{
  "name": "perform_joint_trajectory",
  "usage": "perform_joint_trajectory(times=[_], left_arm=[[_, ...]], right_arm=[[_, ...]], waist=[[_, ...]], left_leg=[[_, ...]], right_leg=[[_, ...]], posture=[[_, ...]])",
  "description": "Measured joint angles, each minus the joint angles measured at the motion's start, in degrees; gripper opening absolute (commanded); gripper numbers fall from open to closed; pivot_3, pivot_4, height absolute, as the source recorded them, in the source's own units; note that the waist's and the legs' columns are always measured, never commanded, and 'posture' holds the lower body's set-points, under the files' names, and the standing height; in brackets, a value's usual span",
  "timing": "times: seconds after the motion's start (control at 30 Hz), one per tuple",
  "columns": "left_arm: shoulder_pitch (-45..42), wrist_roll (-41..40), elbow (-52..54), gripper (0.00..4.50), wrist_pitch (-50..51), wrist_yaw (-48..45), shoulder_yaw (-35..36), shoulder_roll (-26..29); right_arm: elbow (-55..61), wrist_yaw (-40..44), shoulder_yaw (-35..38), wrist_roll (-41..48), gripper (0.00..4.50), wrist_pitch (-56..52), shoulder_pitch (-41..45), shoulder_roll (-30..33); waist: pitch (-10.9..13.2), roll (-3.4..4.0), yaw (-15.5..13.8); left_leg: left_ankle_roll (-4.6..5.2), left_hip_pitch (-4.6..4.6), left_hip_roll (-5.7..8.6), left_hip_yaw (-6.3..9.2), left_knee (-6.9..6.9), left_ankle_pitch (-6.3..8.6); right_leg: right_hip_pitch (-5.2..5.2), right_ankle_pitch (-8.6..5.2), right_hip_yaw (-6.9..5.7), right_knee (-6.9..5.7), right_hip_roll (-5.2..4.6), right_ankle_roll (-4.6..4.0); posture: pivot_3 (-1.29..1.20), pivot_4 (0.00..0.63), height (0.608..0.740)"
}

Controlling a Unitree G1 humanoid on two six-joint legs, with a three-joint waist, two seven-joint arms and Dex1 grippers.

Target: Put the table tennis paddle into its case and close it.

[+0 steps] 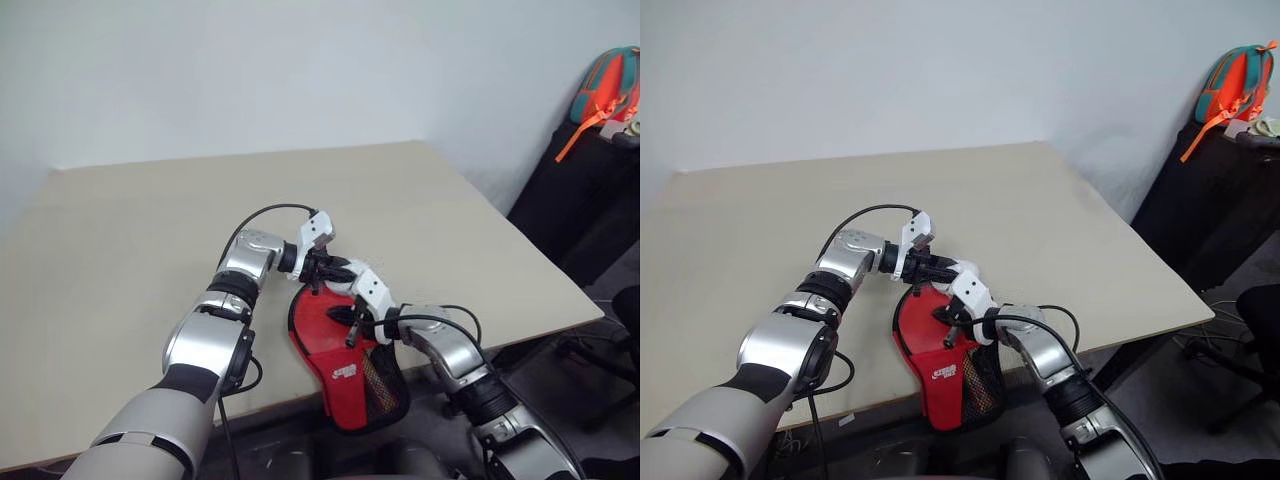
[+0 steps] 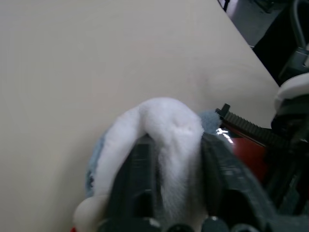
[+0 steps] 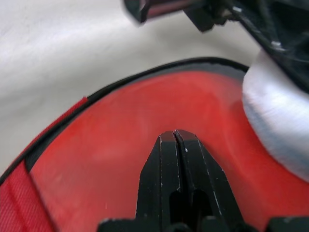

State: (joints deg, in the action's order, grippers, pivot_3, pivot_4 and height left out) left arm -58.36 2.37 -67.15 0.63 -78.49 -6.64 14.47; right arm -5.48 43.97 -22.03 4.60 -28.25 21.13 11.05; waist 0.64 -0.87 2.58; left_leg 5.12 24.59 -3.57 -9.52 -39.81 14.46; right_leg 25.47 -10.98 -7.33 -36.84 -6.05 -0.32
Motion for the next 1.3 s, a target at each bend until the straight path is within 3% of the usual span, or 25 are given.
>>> perform_joint_trajectory(times=[0.2,0.33,0.47,0.8,1.1,1.27,1.3], left_arm=[[0.52,-0.5,1.28,4.43,1.33,-1.59,0.01,-0.53],[0.66,-1.25,3.13,4.49,1.92,-1.55,0.39,-0.73],[1.65,-2.92,8.71,3.57,3.71,-2.8,0.57,0.11],[12.07,-11.43,36.57,0.08,19.63,-3.93,2.83,9.03],[27.69,-16.9,52.33,0.03,28.11,3.41,3.86,12.08],[32.15,-18.83,54.12,0.03,29.64,6.96,5.44,13.94],[33.12,-19.1,54.53,0.01,29.63,7.68,5.88,14.51]], right_arm=[[11.48,2.3,2.94,4.45,0.0,-11.24,-3.67,6.98],[19.22,3.19,6.52,8.71,0.0,-19.39,-5.44,12.37],[25.91,3.4,11.88,13.72,0.0,-24.95,-4.94,15.37],[27.5,1.19,16.07,17.97,0.0,-28.81,-0.71,18.59],[17.66,-2.17,13.81,15.62,0.0,-25.18,7.22,16.87],[12.34,-3.46,10.29,13.26,0.0,-22.13,10.33,13.8],[11.15,-3.66,9.69,13.06,0.18,-21.55,10.81,13.0]], waist=[[0.07,0.11,-0.03],[0.28,0.36,0.01],[0.58,0.49,0.06],[1.09,0.87,0.01],[1.16,0.96,0.11],[1.18,0.99,-0.02],[1.18,0.99,0.05]], left_leg=[[0.14,0.07,0.01,0.12,-0.13,0.09],[0.44,0.12,0.01,0.19,-0.17,0.28],[0.45,0.13,0.0,0.22,-0.17,0.29],[0.26,0.13,0.02,0.26,-0.18,0.19],[0.1,0.13,0.0,0.25,-0.18,0.1],[0.08,0.13,0.0,0.25,-0.17,0.1],[0.08,0.13,0.01,0.23,-0.16,0.1]], right_leg=[[-0.01,-0.01,-0.04,0.01,-0.05,0.02],[0.02,-0.02,-0.07,0.03,-0.06,0.02],[0.02,-0.02,-0.08,0.03,-0.03,0.03],[-0.01,-0.04,-0.08,0.05,-0.02,0.05],[-0.01,-0.04,-0.04,0.04,0.04,0.07],[-0.02,-0.05,-0.06,0.04,0.03,0.07],[-0.01,-0.04,-0.04,0.04,0.02,0.07]], posture=[[0.0,0.0,0.715],[0.0,0.0,0.715],[0.0,0.0,0.715],[0.0,0.0,0.715],[0.0,0.0,0.715],[0.0,0.0,0.715],[0.0,0.0,0.715]])
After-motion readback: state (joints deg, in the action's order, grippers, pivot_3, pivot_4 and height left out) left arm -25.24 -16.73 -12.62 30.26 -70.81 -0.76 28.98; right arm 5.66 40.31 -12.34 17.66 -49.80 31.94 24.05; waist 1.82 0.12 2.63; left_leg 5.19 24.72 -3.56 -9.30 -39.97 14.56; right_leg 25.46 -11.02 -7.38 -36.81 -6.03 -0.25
